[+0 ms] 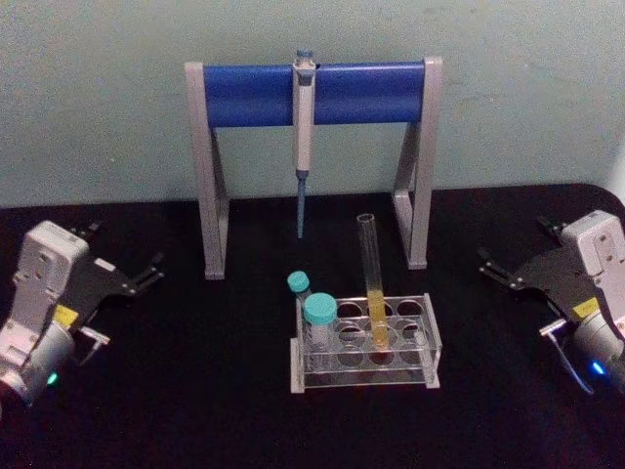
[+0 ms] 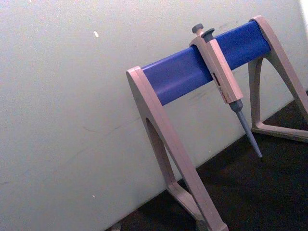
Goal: Pick up the test tube from the test tube rack, shake it, then place it back into the test tube rack.
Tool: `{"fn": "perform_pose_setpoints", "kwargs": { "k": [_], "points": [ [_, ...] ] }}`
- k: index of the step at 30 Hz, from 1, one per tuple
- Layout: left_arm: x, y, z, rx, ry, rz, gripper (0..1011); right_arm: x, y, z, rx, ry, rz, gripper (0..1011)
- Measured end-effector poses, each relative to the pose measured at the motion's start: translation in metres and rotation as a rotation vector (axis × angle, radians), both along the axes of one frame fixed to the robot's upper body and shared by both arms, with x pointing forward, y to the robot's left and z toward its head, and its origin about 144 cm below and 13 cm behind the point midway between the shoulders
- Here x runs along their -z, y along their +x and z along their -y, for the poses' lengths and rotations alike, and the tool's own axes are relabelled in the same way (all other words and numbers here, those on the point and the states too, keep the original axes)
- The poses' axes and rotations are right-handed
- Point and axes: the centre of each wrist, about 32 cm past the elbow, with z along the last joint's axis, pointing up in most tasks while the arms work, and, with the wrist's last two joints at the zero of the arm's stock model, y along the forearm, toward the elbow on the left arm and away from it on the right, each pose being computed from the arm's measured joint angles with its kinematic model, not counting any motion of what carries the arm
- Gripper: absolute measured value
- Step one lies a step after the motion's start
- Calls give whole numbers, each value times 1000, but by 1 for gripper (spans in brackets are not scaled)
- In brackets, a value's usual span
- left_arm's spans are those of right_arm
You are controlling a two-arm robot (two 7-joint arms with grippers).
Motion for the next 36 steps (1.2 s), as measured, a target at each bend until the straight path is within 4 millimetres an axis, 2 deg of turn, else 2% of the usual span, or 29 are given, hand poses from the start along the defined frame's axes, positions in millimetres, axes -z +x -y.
{"fn": "perform_pose_setpoints", "kwargs": {
  "k": [23, 36],
  "points": [
    [0, 0, 0, 0, 0, 0, 1001, -1, 0, 2, -1, 13, 4, 1000],
    [0, 0, 0, 0, 0, 0, 1001, -10, -11, 5, -99, 95, 17, 1000]
  ]
}}
